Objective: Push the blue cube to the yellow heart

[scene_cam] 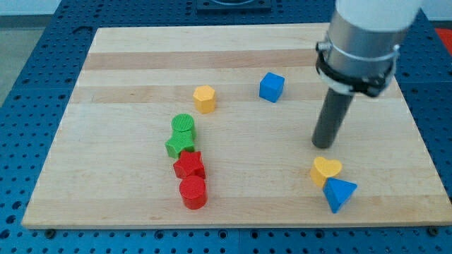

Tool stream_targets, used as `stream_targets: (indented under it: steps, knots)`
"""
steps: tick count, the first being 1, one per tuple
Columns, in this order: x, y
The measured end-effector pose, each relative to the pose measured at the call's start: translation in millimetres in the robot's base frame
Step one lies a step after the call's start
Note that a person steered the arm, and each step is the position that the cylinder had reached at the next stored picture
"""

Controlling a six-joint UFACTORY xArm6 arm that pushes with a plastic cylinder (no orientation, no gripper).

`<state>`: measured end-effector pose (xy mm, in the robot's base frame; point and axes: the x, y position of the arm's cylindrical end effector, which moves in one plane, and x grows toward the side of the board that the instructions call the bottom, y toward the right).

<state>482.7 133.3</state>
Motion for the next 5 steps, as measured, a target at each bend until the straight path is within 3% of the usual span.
stream_targets:
  steps: [2, 5]
  knots:
    - [-84.4, -56.2]
    - [-87.3, -133.9]
